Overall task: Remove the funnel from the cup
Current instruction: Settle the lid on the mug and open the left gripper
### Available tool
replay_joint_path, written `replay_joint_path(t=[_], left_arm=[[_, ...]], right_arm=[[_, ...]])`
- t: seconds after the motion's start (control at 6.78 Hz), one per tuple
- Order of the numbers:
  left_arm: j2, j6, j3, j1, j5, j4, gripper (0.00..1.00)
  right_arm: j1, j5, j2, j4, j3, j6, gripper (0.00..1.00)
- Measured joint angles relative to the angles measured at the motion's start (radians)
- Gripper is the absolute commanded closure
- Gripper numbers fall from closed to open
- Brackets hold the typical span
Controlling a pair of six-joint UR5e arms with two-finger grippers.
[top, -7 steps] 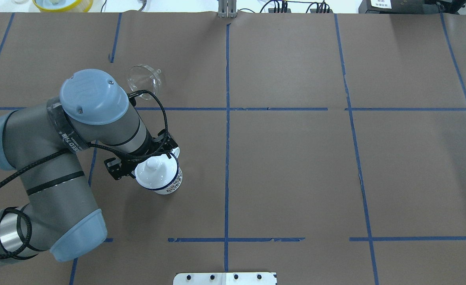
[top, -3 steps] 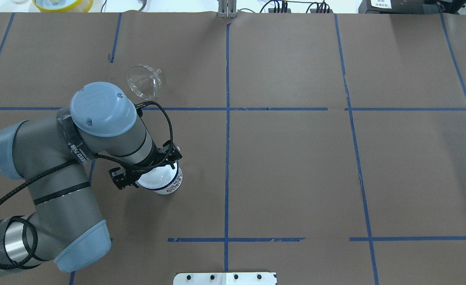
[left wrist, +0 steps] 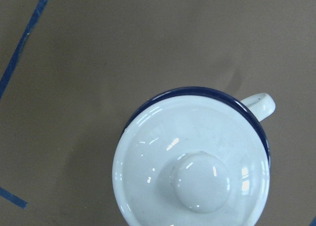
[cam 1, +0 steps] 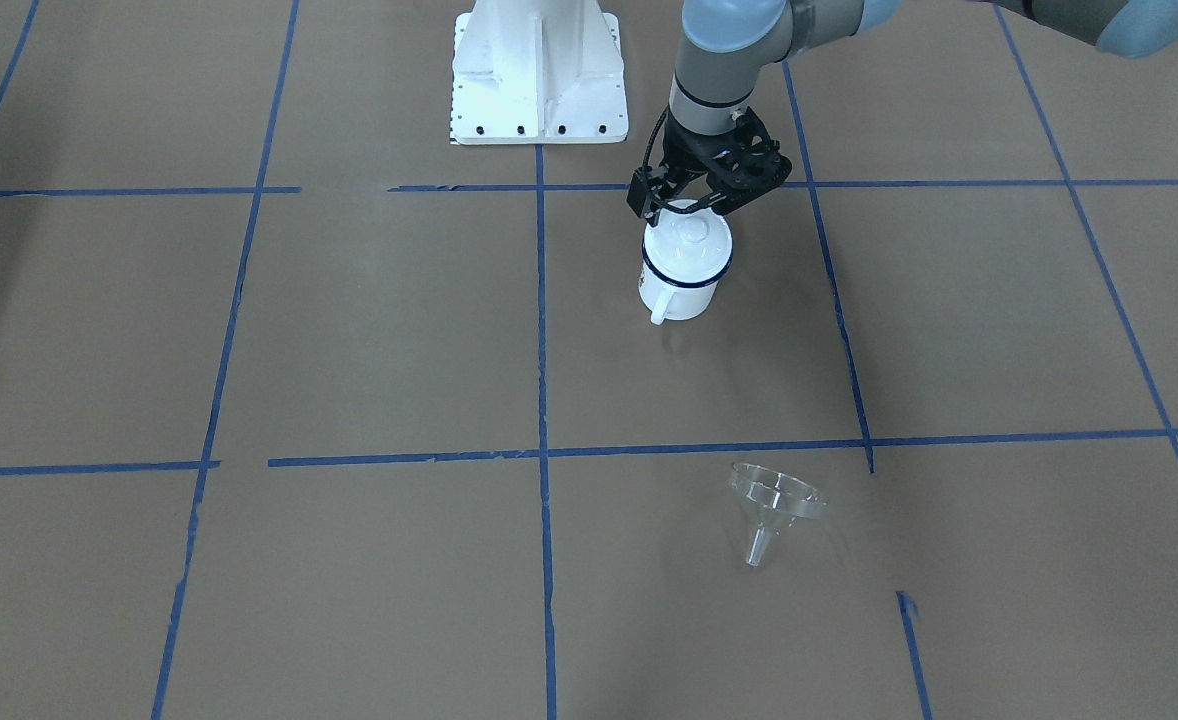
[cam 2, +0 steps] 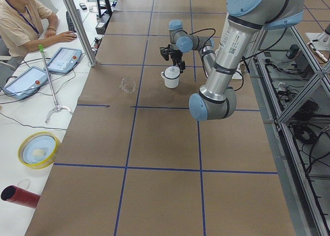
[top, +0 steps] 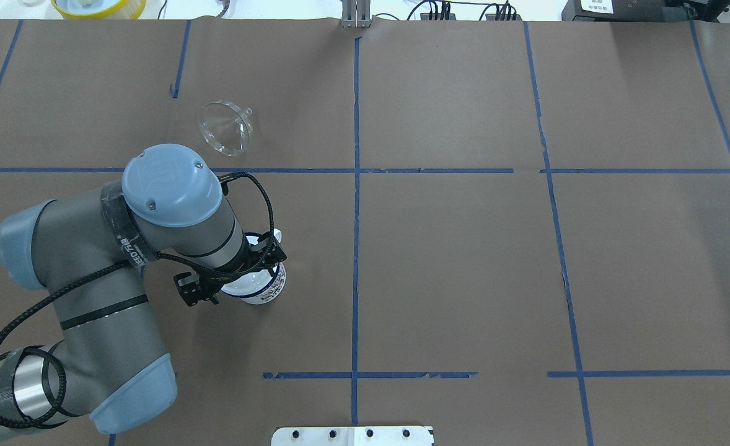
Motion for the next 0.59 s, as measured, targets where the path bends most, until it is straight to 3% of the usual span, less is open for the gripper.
replay_joint_path(t=[0.59], left_arm=[[0.020,0.049,0.001,0.000,0.000,0.001,0.00]], right_arm=[[0.000,0.000,0.000,0.000,0.000,0.000,0.00]])
